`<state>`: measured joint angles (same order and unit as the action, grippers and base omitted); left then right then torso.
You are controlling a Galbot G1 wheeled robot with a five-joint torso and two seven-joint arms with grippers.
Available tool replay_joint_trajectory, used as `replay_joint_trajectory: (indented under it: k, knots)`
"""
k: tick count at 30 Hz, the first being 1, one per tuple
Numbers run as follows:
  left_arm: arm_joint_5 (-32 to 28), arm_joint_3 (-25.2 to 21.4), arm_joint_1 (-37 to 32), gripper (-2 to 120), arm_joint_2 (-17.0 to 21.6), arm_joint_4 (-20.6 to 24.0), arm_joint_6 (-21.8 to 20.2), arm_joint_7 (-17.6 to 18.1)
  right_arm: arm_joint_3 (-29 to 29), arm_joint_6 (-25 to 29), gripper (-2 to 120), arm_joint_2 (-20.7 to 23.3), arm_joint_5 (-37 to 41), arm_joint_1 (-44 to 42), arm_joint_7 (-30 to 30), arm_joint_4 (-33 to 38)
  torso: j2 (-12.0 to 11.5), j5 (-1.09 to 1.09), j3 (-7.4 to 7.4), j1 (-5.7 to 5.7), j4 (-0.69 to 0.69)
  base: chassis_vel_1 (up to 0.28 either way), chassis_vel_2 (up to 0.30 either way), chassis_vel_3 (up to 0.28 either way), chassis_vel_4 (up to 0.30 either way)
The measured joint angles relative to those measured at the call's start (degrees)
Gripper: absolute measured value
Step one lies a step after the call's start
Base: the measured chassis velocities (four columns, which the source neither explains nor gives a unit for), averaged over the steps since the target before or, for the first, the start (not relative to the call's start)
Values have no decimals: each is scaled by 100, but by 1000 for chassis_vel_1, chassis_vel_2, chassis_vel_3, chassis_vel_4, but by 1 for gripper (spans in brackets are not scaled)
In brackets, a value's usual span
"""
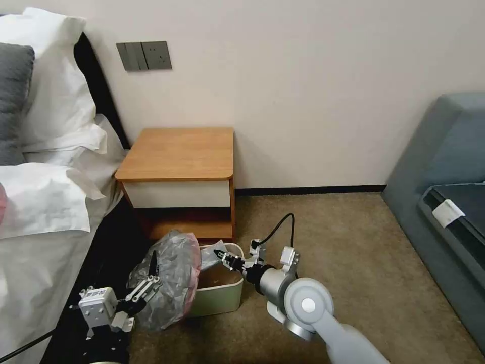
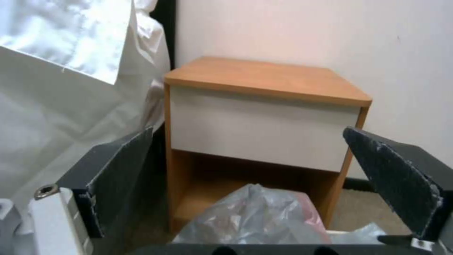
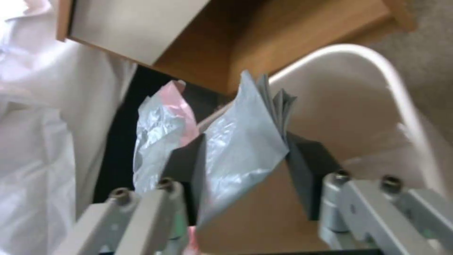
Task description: Pick up the garbage bag from the table and place it over the trash can.
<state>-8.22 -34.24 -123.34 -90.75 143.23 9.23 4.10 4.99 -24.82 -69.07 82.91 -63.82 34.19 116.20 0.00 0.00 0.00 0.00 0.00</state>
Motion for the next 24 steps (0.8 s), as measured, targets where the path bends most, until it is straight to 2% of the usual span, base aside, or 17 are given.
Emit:
replay_joint_trajectory:
  k: [3, 4, 5, 6, 7, 9, 10, 12, 17, 20, 21, 22, 24]
  knots:
    - [20, 13, 85, 100, 24, 0, -4, 121, -122, -123, 62, 99, 407, -46, 628, 353, 0, 0, 0, 0, 0, 0, 0, 0, 0]
    - [20, 13, 85, 100, 24, 0, -4, 121, -122, -123, 62, 99, 407, -46, 628, 353, 0, 0, 0, 0, 0, 0, 0, 0, 0]
    - [36, 25, 145, 100, 43, 0, -13, 205, -207, -125, 69, 125, 489, -105, 808, 515, 0, 0, 0, 0, 0, 0, 0, 0, 0]
    - [48, 33, 190, 100, 57, 0, -21, 269, -297, -122, 73, 156, 511, -177, 865, 649, 0, 0, 0, 0, 0, 0, 0, 0, 0]
    - [48, 33, 190, 100, 57, 0, -21, 269, -297, -122, 73, 156, 511, -177, 865, 649, 0, 0, 0, 0, 0, 0, 0, 0, 0]
    - [57, 40, 219, 100, 67, 1, -31, 315, -525, -119, 84, 229, 514, -363, 856, 969, 0, 0, 0, 0, 0, 0, 0, 0, 0]
    - [57, 40, 219, 100, 67, 1, -31, 315, -525, -119, 84, 229, 514, -363, 856, 969, 0, 0, 0, 0, 0, 0, 0, 0, 0]
    - [59, 42, 223, 100, 69, 0, -34, 322, -774, -120, 94, 283, 442, -594, 734, 1292, 0, 0, 0, 0, 0, 0, 0, 0, 0]
    - [51, 52, 238, 100, 95, 0, -79, 332, -1100, -119, 100, 330, 115, -924, 415, 1622, 0, 0, 0, 0, 0, 0, 0, 0, 0]
    - [-160, 178, 416, 100, 412, 0, -612, 405, -1461, -104, 100, 382, -160, -1211, 169, 1875, 1, 0, 0, 0, 1, 0, 0, 0, 0]
    - [-160, 178, 416, 100, 412, 0, -612, 405, -1461, -104, 100, 382, -160, -1211, 169, 1875, 1, 0, 0, 0, 1, 0, 0, 0, 0]
    - [-273, 247, 505, 100, 574, 0, -872, 437, -1607, -102, 100, 395, -179, -1289, 163, 1963, 0, -2, 0, 0, -3, 0, 0, 0, 0]
    - [-347, 287, 560, 100, 673, 0, -1049, 463, -1854, -97, 100, 417, -175, -1405, 193, 2102, 0, -1, 0, 0, -1, 0, 0, 0, 0]
